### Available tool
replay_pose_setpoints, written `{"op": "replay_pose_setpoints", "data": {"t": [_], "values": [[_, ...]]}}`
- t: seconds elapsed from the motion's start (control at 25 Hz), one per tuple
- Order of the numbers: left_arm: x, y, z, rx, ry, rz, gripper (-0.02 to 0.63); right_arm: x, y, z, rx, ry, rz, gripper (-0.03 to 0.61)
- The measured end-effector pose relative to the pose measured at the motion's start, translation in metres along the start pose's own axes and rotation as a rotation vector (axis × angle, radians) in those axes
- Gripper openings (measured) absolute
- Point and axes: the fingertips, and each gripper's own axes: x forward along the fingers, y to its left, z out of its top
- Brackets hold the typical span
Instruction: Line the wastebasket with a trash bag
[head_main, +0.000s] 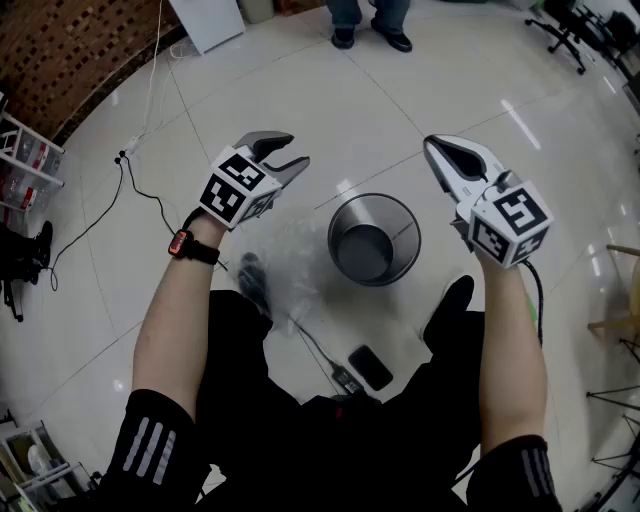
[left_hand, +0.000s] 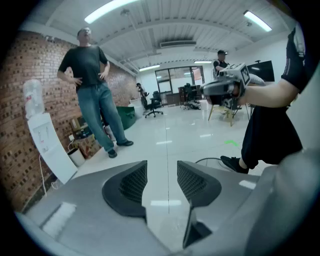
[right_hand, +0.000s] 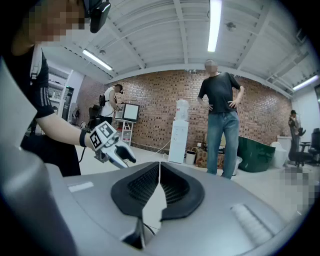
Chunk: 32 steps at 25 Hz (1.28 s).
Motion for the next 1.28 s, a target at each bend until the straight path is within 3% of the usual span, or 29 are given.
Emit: {"op": "replay_pose_setpoints", "data": {"t": [0.16, 0.36, 0.52, 0.68, 0.84, 0.96, 1.16, 1.28], "values": [[0.038, -0.001, -0.076, -0.103, 0.147, -0.032, 0.192, 0.002, -0.004, 0.007, 0.005, -0.016, 0.003, 0.014], [0.069, -0.006, -0.165, -0.144, 0.329, -0.069, 0.212, 0.009, -0.004, 0.012, 0.014, -0.026, 0.009, 0.014], [0.094, -0.018, -0.203, -0.171, 0.409, -0.122, 0.230, 0.019, -0.003, 0.005, 0.019, -0.001, 0.017, 0.022], [0.119, -0.042, -0.240, -0.172, 0.498, -0.196, 0.235, 0.037, 0.006, -0.022, 0.029, 0.088, 0.052, 0.104], [0.140, -0.059, -0.277, -0.164, 0.569, -0.226, 0.246, 0.054, 0.025, -0.048, 0.009, 0.170, 0.109, 0.110], [0.140, -0.070, -0.317, -0.183, 0.708, -0.238, 0.261, 0.060, 0.034, -0.055, -0.010, 0.192, 0.139, 0.110], [0.169, -0.063, -0.327, -0.102, 0.660, -0.198, 0.254, 0.063, 0.041, -0.060, -0.025, 0.214, 0.165, 0.110], [0.173, -0.069, -0.329, -0.105, 0.669, -0.194, 0.143, 0.062, 0.043, -0.062, -0.042, 0.222, 0.170, 0.110]]}}
